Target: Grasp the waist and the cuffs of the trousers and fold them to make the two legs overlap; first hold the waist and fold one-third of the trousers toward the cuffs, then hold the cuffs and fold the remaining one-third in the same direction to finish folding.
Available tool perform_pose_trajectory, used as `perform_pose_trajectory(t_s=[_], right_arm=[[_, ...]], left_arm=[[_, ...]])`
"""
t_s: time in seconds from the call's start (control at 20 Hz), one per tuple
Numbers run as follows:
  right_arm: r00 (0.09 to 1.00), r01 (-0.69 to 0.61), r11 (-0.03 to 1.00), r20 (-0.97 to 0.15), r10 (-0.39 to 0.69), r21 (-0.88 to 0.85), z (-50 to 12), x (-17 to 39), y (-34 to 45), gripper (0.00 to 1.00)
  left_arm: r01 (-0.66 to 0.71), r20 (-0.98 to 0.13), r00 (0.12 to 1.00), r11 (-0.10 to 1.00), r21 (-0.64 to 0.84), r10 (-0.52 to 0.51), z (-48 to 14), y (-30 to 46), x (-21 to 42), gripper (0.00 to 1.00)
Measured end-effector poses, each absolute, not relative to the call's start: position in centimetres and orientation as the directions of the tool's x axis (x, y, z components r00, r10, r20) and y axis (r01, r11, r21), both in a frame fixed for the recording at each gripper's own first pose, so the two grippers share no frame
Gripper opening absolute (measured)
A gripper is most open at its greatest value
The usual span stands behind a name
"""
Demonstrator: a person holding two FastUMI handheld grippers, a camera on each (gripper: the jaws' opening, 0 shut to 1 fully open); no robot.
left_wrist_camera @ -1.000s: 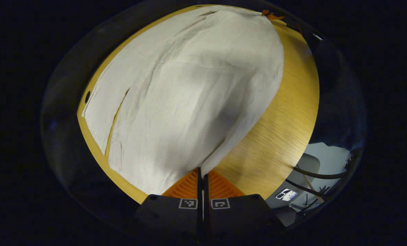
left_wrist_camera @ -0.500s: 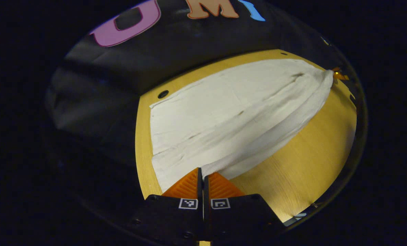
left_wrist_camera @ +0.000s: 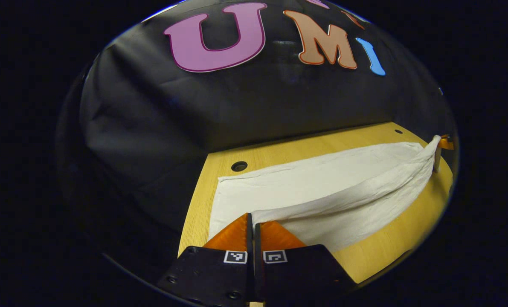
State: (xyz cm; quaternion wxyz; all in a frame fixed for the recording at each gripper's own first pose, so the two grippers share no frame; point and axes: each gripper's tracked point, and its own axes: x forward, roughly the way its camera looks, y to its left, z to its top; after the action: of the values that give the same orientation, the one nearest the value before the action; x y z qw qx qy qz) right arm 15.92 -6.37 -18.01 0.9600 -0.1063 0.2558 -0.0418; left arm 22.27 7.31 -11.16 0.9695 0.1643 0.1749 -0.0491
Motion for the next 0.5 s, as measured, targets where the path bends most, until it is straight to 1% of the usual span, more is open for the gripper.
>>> perform_pose_trajectory(t_s=[0.15,0.2,0.3,0.35,0.45,0.5], right_arm=[[0.886,0.048,0.984,-0.448,-0.121,-0.170,-17.0,19.7,-6.7,0.03],[0.891,0.060,0.987,-0.437,-0.120,-0.150,-16.6,21.1,-6.8,0.00],[0.903,0.089,0.991,-0.412,-0.121,-0.097,-16.1,24.2,-7.2,0.00],[0.906,0.098,0.993,-0.407,-0.115,-0.063,-16.2,25.8,-7.1,0.03],[0.904,0.116,0.993,-0.415,-0.108,-0.006,-17.4,28.7,-6.5,0.02],[0.900,0.113,0.994,-0.425,-0.098,0.011,-18.5,29.8,-6.2,0.00]], left_arm=[[0.104,-0.292,0.956,0.950,0.295,-0.014,-9.0,6.4,26.2,0.00],[0.089,-0.282,0.960,0.950,0.298,-0.001,-8.7,6.2,27.2,0.00],[0.063,-0.273,0.962,0.960,0.274,0.014,-8.7,5.8,29.7,0.00],[0.049,-0.270,0.963,0.967,0.250,0.021,-8.9,5.6,30.8,0.00],[0.008,-0.278,0.959,0.980,0.200,0.049,-10.2,6.0,32.8,0.00],[-0.015,-0.287,0.955,0.983,0.185,0.069,-10.9,6.3,33.5,0.00]])
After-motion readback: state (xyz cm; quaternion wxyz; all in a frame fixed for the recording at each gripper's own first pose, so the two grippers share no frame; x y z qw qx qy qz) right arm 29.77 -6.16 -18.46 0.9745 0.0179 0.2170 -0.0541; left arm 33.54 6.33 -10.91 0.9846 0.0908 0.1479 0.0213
